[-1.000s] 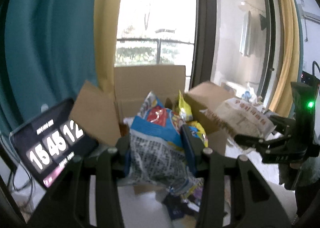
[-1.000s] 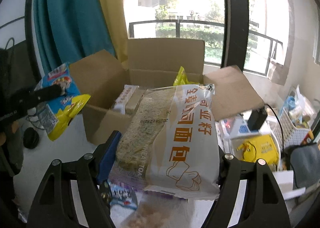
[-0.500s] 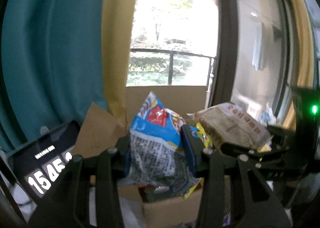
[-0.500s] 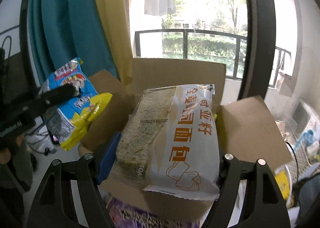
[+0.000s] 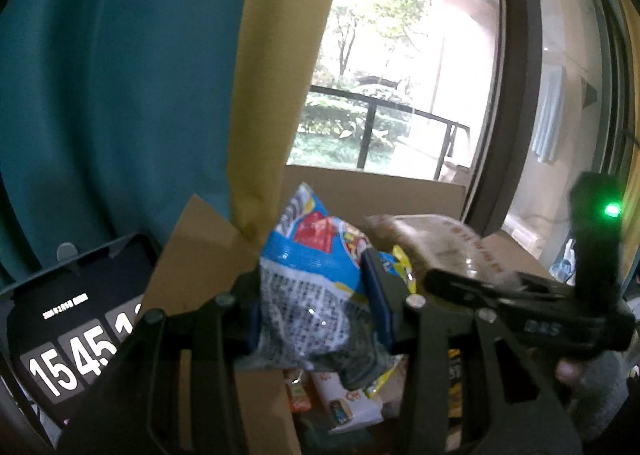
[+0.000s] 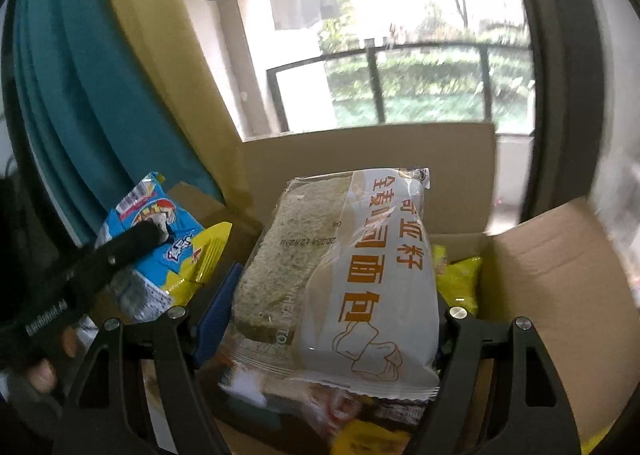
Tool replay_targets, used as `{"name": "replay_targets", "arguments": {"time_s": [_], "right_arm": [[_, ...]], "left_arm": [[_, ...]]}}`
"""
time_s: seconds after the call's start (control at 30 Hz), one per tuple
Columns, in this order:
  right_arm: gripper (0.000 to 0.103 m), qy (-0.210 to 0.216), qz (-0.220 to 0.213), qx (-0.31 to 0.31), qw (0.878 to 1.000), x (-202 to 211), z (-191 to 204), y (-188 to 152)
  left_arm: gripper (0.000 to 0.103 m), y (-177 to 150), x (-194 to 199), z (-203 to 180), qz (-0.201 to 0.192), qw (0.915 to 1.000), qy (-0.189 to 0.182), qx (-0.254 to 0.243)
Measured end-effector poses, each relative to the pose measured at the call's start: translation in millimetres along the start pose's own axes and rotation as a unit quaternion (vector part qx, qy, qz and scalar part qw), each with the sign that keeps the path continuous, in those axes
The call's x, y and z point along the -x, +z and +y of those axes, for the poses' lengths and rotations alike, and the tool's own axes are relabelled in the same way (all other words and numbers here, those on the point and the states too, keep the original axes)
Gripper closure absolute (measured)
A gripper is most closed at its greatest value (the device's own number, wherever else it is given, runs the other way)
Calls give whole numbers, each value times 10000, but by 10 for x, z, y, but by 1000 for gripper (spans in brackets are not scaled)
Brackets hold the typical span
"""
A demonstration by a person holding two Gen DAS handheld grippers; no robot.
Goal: Organize snacks
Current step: 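Carry both bags over the box and release them inside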
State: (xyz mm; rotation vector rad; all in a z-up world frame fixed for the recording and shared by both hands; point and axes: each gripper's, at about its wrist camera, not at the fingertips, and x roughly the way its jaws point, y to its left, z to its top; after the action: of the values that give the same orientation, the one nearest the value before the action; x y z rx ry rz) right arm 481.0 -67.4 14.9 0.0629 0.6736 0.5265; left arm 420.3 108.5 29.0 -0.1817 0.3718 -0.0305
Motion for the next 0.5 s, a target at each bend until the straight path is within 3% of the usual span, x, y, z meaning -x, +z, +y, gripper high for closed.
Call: {"name": "replay_targets", "arguments": {"time_s": [0.1,0.17,0.23,0.33,0.5], "right_arm": [[24,87,302,-399,9987,-249,-130,52],[24,-339,651,-879,9934,-413,-290,58],[24,-503,638,-1032,9913,-422,-368,70],[19,-964,438,-561,9928,-306,-261,68],[18,-1292,483,168,9903,-232,-95,-40]], "left_arm": [[59,-15,-48,-8,68,10000,22,-33],[59,-35,-100,-22,155,9998,29,-74],[59,-50,-144,-49,222,9997,8,-96],[59,-77,-174,-108,322,9993,-32,-172],[58,-93,-200,-180,458,9987,-50,-224]]}}
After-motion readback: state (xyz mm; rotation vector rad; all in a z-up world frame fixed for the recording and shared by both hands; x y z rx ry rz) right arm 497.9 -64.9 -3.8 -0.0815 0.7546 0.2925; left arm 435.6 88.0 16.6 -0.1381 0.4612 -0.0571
